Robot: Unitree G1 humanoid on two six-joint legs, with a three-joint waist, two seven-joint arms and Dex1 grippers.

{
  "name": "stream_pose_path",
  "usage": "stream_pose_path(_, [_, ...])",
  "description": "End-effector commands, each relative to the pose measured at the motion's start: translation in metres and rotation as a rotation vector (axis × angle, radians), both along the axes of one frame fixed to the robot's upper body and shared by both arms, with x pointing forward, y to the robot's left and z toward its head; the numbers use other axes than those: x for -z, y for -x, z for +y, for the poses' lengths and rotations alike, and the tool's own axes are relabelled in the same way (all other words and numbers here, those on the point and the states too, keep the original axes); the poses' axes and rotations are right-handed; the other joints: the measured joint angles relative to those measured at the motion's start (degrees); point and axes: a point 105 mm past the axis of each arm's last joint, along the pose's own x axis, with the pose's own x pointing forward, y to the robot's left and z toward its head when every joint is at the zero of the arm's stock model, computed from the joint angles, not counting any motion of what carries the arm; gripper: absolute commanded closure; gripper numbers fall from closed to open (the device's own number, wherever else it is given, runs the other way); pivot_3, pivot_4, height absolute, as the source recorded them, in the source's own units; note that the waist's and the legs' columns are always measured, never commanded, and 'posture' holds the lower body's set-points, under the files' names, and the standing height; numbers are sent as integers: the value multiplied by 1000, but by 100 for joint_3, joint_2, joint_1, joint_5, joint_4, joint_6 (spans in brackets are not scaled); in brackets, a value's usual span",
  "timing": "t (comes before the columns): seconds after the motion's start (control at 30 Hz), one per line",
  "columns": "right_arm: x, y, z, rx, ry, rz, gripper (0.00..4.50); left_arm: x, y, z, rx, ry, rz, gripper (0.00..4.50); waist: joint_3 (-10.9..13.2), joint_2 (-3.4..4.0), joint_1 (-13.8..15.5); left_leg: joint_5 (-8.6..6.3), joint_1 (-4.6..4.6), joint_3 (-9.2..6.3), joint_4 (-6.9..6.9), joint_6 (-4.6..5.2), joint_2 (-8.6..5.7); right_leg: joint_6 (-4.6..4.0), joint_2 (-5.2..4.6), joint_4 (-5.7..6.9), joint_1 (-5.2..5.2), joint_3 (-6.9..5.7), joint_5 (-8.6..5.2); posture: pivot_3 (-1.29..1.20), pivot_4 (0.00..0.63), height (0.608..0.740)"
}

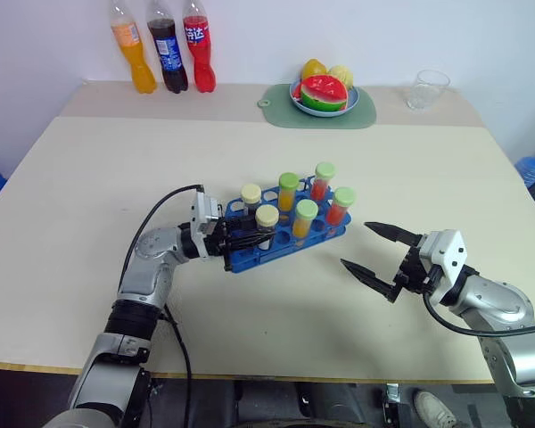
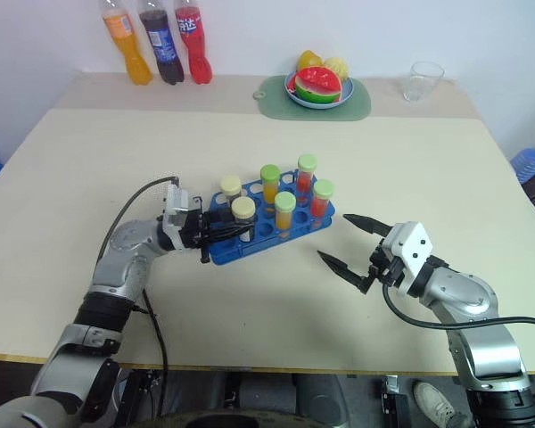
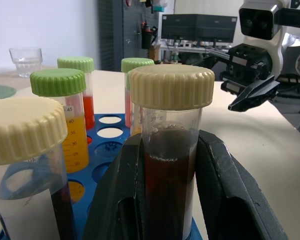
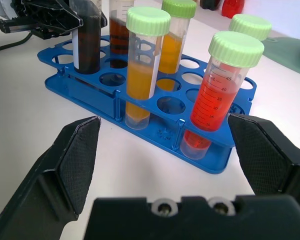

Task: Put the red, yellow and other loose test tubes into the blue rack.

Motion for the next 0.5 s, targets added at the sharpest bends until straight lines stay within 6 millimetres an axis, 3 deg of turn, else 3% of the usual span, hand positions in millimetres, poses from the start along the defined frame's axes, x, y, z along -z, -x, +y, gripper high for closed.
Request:
stream_pose_path(0.03, [-14, 3, 6, -19, -10, -67, 0, -6, -1, -2, 7, -1, 1, 3477, 0, 0, 0, 0, 0, 0, 0, 0, 0, 0, 0, 0, 0, 0, 0, 0, 150, 740])
stream_pose_path(0.27, [-12, 7, 9, -13, -21, -64, 0, -17, -8, 4, -80, 18, -25, 277, 0, 0, 4, 0, 0, -1, 0, 0, 0, 0, 0, 0, 0, 0, 0, 0, 150, 740])
stream_pose_path(0.5, [3, 8, -6, 74, -25, -38, 0, -27, 5, 33, -247, 25, -102, 277, 0, 1, -16, -1, 2, 2, -1, 2, 10, 0, 3, 1, 0, 1, 0, 0, 150, 740])
